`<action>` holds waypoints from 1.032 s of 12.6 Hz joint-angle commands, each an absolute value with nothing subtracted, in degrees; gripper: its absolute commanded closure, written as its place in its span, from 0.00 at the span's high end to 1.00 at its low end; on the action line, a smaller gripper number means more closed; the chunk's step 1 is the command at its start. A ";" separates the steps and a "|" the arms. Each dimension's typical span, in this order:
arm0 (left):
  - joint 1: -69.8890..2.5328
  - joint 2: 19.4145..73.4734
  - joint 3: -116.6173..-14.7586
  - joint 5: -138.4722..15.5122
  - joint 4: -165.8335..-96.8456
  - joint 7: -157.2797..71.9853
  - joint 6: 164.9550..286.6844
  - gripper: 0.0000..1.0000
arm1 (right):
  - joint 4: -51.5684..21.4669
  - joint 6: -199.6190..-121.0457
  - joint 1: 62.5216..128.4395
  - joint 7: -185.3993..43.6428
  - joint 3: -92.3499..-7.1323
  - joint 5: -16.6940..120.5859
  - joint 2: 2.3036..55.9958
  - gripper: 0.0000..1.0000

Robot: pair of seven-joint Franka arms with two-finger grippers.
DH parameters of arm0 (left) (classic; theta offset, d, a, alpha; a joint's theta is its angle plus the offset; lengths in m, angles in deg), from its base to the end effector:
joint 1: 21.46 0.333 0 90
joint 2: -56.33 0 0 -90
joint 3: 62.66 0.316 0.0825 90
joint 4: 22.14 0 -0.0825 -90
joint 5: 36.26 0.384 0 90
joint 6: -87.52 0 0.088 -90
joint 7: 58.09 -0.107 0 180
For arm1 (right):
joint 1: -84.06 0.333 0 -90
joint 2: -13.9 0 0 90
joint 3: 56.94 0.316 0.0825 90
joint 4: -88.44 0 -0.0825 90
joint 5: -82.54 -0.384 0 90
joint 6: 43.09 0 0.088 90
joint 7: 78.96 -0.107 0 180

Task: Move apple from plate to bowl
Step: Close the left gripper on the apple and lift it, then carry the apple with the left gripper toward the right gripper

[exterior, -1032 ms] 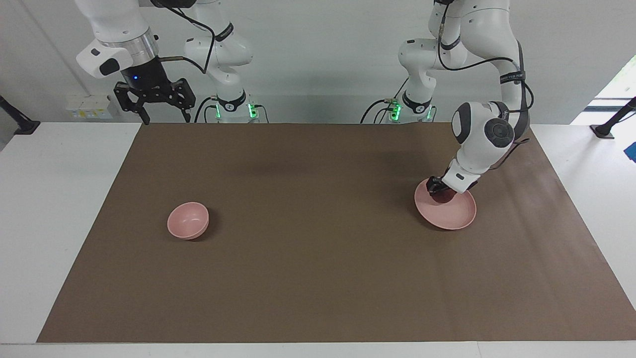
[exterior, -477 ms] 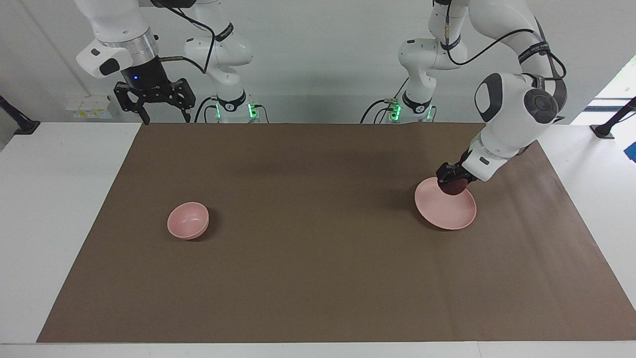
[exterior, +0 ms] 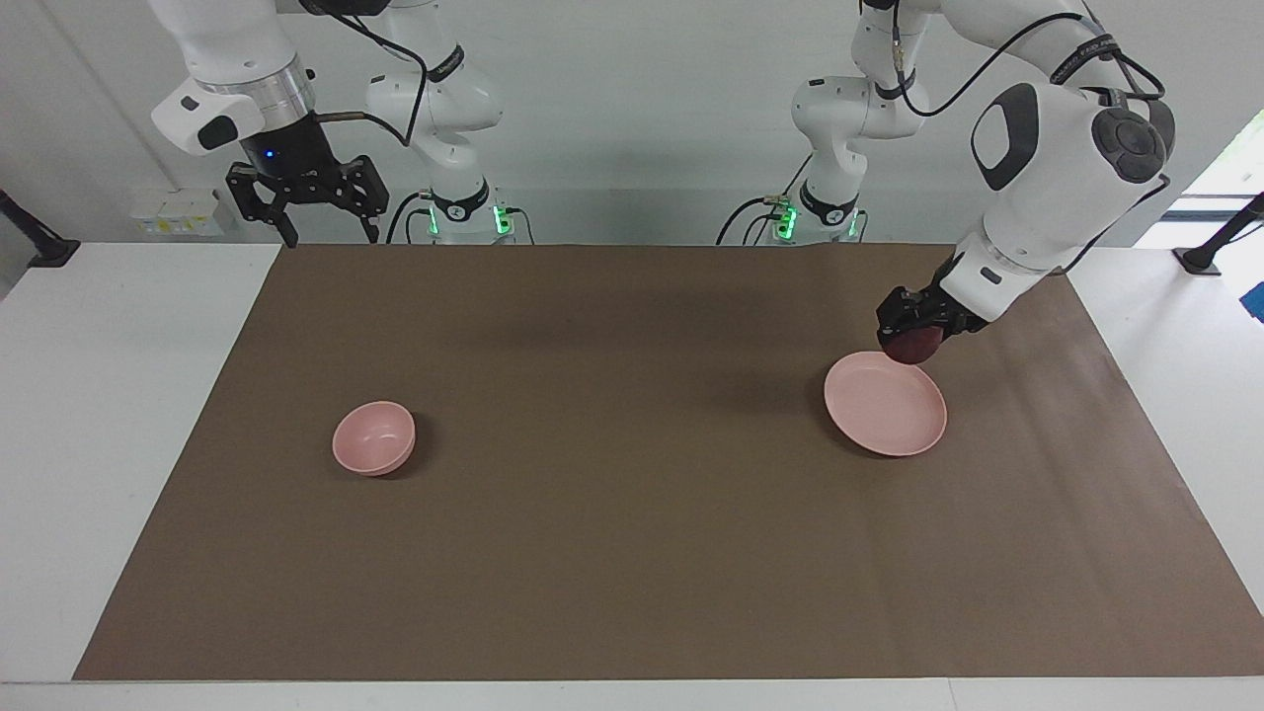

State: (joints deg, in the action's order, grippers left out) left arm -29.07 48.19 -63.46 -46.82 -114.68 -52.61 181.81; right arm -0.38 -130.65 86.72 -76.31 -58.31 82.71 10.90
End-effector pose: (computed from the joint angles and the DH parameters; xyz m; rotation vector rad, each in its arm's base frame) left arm 0.5859 -0.1047 0.5296 2.9649 -0.0400 -0.1976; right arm 0.5339 0.0113 0.6589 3.1373 0.1077 0.0476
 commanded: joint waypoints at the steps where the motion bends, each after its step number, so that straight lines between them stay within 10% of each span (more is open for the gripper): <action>1: -29.81 47.45 -65.20 -49.52 -112.84 -51.94 180.25 0.00 | -0.33 -129.66 85.90 -75.01 -57.82 82.62 10.47 1.00; 13: -31.57 47.63 -78.12 -65.59 -112.76 -32.53 182.36 0.00 | -0.33 -129.66 85.90 -75.01 -57.91 82.62 10.47 1.00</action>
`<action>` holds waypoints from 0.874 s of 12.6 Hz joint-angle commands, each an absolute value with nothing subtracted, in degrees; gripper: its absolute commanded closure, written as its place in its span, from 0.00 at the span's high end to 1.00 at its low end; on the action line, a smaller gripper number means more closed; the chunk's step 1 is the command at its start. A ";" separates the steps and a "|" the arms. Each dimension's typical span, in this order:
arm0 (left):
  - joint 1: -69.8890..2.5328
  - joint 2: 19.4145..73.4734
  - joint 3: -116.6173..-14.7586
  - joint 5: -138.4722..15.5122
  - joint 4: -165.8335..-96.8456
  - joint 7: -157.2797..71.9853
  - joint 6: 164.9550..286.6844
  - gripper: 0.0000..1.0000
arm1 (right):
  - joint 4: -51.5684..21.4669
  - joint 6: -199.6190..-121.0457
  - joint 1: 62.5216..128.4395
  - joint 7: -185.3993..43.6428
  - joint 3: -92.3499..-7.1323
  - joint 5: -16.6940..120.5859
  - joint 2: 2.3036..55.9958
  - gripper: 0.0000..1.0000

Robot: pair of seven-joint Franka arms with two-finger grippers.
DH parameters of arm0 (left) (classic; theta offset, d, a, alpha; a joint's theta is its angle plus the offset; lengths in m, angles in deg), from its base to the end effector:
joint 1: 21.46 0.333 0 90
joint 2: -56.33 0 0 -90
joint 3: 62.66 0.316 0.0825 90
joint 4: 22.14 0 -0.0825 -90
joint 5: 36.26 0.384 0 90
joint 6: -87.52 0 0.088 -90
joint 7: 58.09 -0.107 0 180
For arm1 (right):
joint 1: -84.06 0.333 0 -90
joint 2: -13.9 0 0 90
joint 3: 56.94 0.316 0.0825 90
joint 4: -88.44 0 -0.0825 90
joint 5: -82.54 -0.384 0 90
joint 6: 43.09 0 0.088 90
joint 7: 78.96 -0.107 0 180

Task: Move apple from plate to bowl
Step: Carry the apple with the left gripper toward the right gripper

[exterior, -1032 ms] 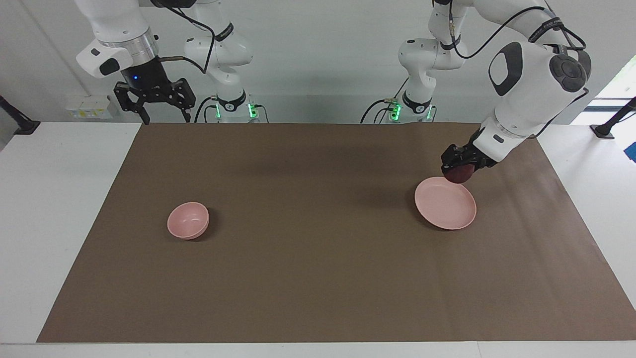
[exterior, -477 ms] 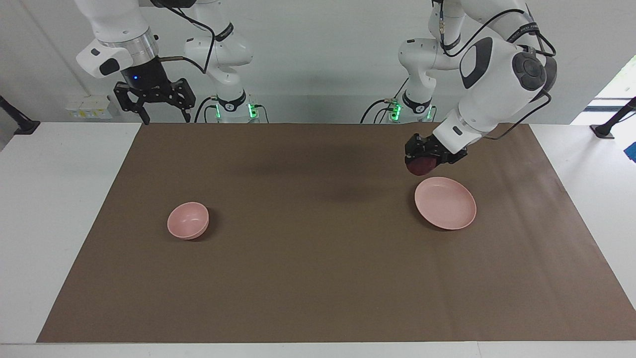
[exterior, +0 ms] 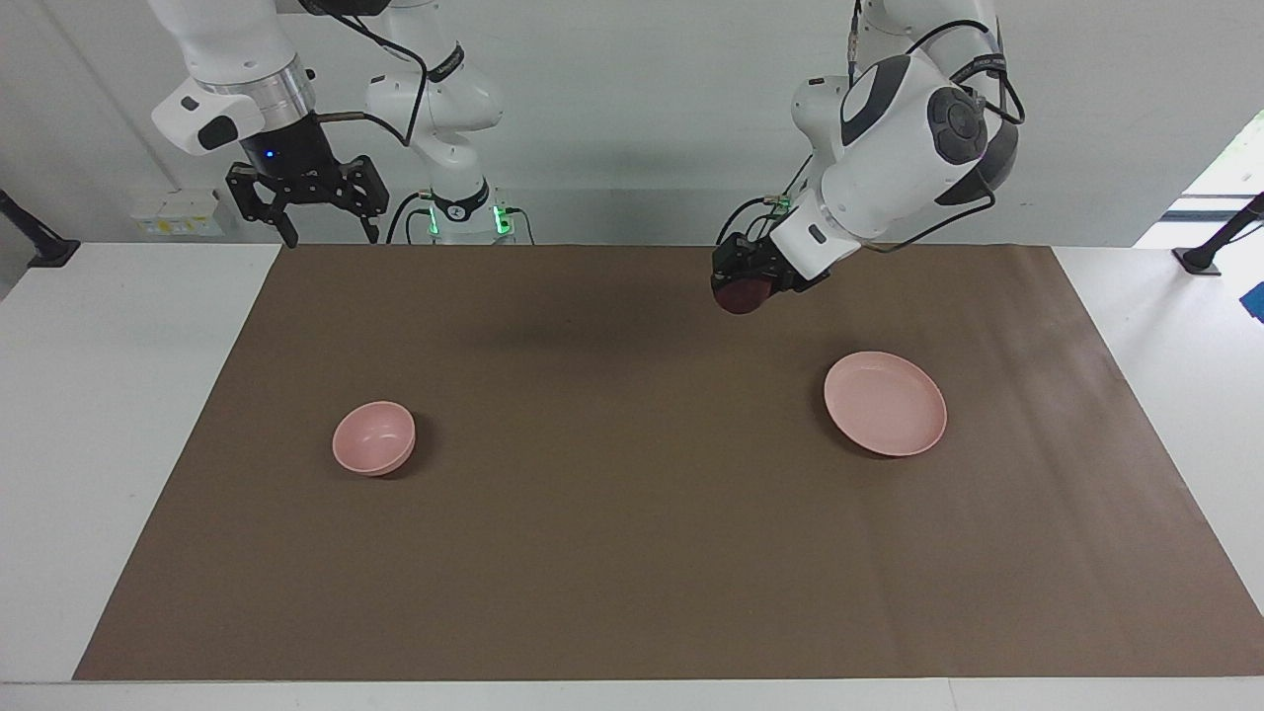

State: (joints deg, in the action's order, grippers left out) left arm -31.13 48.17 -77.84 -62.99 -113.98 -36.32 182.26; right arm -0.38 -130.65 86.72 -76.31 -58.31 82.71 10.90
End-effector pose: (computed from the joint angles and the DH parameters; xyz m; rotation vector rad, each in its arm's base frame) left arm 0.5276 -0.2831 0.5489 2.6908 0.0098 -0.3806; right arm 0.5339 0.0113 0.6589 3.1373 0.1077 0.0476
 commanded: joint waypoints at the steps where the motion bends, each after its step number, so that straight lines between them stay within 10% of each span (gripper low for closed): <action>1: -31.48 47.63 -78.30 -66.83 -112.76 -32.34 182.45 0.00 | -0.33 -129.66 85.90 -75.01 -57.91 82.62 10.47 1.00; 11: -30.77 47.72 -78.39 -80.62 -114.07 -13.28 180.68 0.00 | -0.33 -129.66 85.90 -75.01 -57.82 82.62 10.47 1.00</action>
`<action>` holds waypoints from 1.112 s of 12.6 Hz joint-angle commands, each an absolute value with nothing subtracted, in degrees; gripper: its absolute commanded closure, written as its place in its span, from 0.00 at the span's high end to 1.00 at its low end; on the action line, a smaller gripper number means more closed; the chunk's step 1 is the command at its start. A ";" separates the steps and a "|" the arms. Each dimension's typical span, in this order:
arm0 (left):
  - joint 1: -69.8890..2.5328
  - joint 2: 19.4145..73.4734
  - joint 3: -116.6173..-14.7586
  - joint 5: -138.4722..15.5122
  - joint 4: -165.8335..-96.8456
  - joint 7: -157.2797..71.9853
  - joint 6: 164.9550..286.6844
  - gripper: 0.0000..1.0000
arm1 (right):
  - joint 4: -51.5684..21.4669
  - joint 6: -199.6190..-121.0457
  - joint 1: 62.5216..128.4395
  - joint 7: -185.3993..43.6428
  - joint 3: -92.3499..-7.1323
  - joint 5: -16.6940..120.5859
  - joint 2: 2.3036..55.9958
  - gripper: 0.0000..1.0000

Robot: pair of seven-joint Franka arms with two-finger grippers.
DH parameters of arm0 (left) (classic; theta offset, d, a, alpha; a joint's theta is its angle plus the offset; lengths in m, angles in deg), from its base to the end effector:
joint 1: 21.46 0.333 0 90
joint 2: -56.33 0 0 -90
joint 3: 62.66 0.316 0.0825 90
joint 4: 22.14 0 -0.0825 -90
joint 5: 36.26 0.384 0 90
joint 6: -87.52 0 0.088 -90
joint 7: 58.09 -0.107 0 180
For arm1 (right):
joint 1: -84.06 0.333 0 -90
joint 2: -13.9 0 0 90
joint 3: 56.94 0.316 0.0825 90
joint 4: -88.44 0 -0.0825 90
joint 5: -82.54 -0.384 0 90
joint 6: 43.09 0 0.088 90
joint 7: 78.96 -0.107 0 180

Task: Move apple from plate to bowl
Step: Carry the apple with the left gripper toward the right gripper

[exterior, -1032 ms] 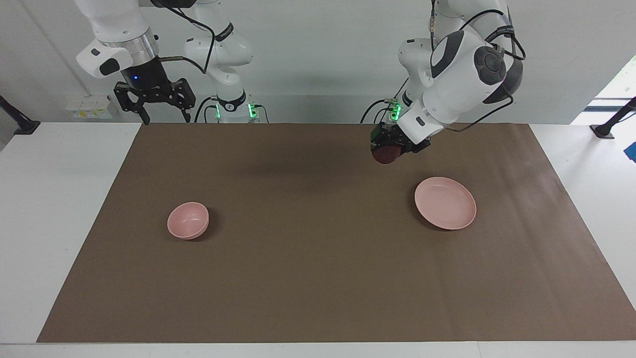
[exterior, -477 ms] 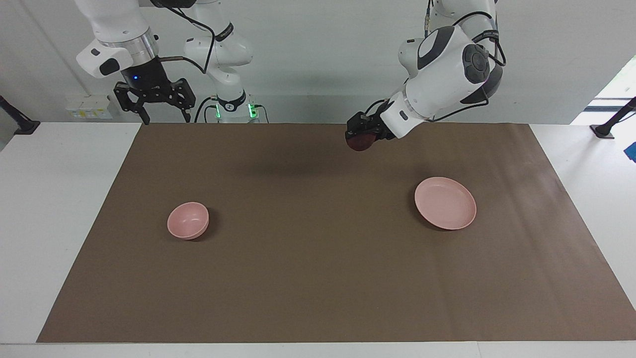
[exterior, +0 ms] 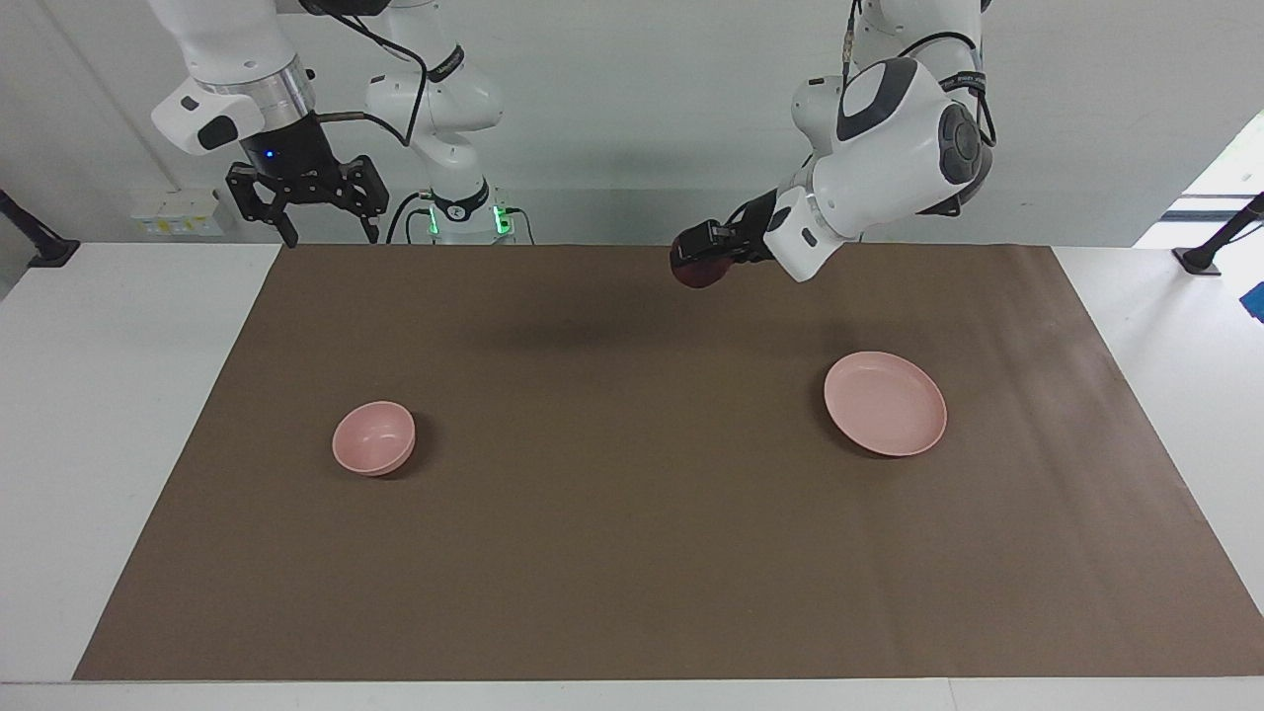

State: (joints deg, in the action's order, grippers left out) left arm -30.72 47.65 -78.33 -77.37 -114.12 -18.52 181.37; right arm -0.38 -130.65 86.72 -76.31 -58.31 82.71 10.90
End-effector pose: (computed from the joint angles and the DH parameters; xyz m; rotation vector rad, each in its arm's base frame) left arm 0.5208 -0.3032 0.5566 2.4487 0.4325 -0.6460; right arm 0.5339 0.0113 0.6589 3.1373 0.1077 0.0476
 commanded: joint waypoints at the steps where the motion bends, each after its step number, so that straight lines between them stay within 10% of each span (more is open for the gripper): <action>1: -30.95 47.72 -78.39 -83.69 -114.16 -12.13 181.12 0.00 | -0.42 -129.66 85.90 -75.01 -57.91 82.62 10.47 1.00; 14: -30.07 47.28 -81.47 -107.08 -120.93 5.37 193.60 0.00 | -0.42 -129.40 83.53 -74.92 -58.88 82.89 10.47 1.00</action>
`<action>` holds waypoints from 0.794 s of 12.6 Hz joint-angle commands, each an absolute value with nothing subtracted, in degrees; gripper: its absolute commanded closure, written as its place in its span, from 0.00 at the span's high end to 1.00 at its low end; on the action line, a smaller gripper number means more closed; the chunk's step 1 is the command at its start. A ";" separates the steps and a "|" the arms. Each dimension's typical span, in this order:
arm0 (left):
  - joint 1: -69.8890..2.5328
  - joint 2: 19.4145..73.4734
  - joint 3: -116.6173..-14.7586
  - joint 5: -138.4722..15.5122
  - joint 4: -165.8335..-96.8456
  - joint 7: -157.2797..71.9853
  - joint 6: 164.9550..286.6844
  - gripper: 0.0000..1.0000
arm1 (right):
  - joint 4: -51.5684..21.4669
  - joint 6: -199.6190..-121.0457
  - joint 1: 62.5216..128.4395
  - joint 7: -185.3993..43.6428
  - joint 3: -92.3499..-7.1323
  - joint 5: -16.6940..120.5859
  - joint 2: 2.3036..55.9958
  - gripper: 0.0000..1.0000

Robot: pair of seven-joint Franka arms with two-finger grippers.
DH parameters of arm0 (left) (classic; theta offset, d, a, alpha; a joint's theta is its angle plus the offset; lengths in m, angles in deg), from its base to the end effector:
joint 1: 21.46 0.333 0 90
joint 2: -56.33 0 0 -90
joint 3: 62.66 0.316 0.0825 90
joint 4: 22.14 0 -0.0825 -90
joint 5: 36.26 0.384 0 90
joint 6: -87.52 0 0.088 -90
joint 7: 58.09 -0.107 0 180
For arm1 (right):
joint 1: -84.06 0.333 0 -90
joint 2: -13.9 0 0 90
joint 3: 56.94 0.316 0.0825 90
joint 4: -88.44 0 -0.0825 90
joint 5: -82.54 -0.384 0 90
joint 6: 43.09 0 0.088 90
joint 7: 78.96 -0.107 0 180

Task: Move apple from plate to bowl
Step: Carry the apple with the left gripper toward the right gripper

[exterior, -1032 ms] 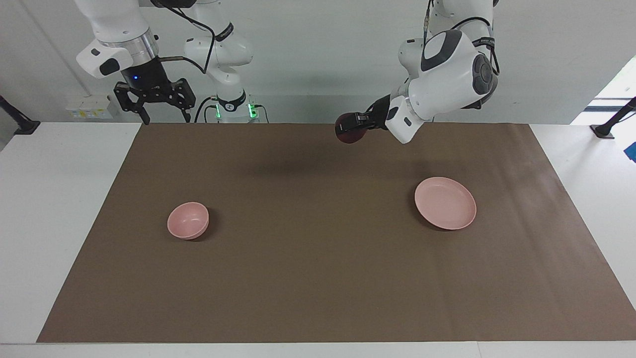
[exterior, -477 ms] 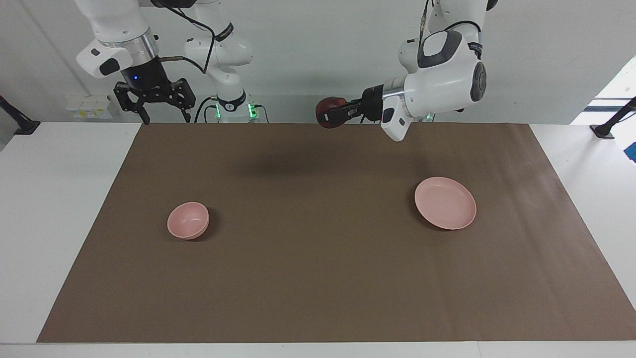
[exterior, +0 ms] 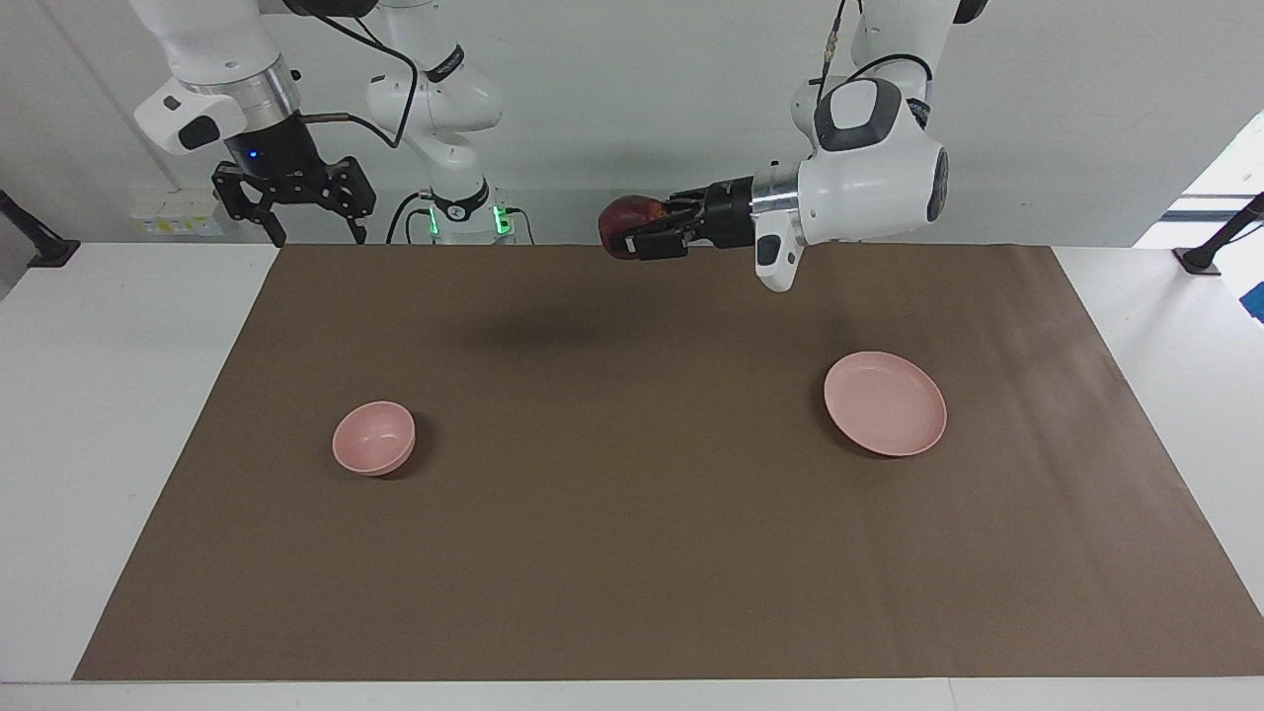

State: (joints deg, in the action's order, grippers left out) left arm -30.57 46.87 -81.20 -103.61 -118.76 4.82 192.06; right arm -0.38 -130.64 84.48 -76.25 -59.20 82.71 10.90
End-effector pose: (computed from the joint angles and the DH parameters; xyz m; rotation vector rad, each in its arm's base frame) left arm 0.5230 -0.3432 0.5518 1.8730 0.9845 -1.0269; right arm 0.5337 -0.0181 0.6588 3.1391 0.0236 0.0472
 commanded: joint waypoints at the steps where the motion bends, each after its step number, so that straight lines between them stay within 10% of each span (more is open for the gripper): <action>1: -30.07 47.10 -81.47 -109.44 -121.80 5.37 193.61 0.00 | -0.59 -127.65 83.62 -74.23 -58.79 83.41 10.21 1.00; 10: -36.04 46.84 -83.84 -123.69 -123.04 5.19 201.60 0.00 | -13.07 -127.99 75.88 -79.84 -59.75 48.62 5.64 1.00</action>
